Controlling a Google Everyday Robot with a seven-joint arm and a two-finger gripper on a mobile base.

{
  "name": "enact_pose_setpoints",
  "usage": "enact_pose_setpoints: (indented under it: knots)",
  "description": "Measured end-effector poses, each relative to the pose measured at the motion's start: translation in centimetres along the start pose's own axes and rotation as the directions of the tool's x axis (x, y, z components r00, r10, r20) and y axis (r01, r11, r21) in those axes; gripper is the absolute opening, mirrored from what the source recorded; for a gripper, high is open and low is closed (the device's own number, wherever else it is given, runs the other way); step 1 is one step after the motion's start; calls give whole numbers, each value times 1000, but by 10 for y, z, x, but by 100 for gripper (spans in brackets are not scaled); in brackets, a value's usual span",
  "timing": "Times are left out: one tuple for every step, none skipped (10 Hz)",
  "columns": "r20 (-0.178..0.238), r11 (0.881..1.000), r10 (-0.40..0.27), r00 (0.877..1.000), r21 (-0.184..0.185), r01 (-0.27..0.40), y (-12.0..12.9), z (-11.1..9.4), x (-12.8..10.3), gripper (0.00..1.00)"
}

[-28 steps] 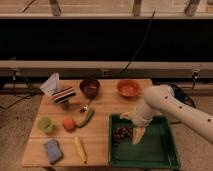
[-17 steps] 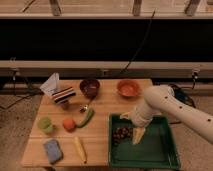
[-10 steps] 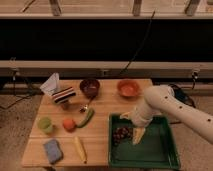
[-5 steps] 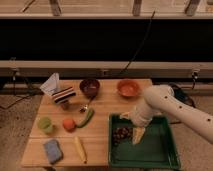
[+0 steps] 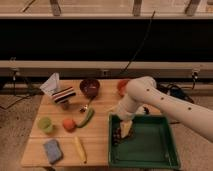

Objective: Place sponge in table surface

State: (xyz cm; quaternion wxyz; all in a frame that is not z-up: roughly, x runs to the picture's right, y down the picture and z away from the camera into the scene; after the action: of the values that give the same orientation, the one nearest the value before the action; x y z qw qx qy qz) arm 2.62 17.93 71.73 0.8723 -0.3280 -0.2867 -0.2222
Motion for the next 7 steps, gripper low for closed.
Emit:
enact_pose_setpoints:
  knots:
    - [-1, 999, -40, 999, -8, 40, -15, 7, -14, 80]
    - [-3, 995, -102, 995, -22, 101, -36, 17, -35, 80]
    - [-4, 990, -141, 990, -33, 141, -48, 25, -48, 80]
    - [-4, 981, -190, 982, -48, 189, -62, 34, -64, 80]
    - [-2, 966, -248, 969, -68, 248, -76, 45, -82, 80]
    - [7, 944, -318, 948, -88, 317, -93, 59, -105, 80]
    - [16, 922, -373, 928, -110, 372, -104, 71, -123, 80]
